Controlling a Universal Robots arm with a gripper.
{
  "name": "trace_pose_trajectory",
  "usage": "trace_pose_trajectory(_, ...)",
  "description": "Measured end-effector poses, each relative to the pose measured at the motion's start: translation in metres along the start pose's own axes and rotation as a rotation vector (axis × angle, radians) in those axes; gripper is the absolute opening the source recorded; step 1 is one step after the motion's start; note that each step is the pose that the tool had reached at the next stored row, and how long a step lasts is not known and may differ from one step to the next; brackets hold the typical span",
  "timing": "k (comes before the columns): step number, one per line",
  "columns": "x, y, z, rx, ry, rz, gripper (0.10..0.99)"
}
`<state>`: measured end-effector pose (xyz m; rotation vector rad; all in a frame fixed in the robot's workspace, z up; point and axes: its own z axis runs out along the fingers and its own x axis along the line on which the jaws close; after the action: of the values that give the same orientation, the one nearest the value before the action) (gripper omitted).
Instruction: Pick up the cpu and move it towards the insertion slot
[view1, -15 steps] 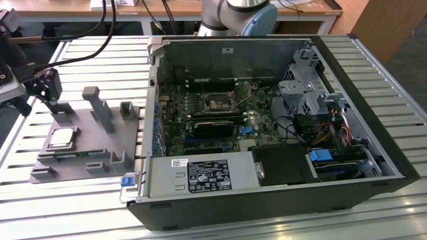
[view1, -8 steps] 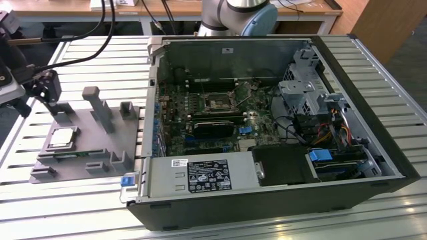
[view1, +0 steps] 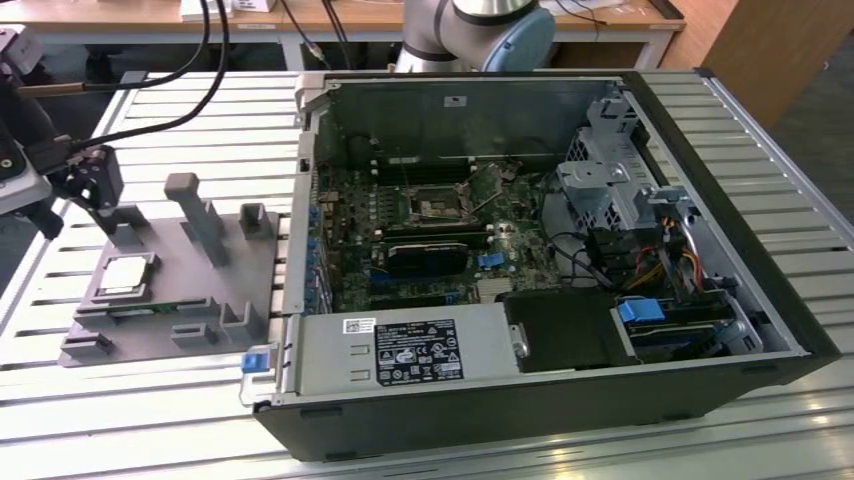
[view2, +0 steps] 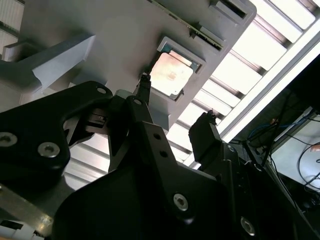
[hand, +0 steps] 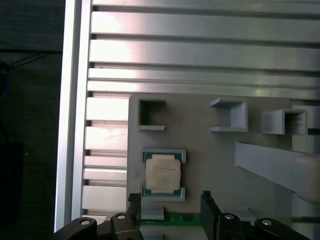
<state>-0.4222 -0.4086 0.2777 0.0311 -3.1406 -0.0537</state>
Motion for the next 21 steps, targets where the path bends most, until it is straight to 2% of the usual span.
trace_pose_trajectory(21,0.0002,-0.0004,0.0126,0.0,0.0,0.0,0.588)
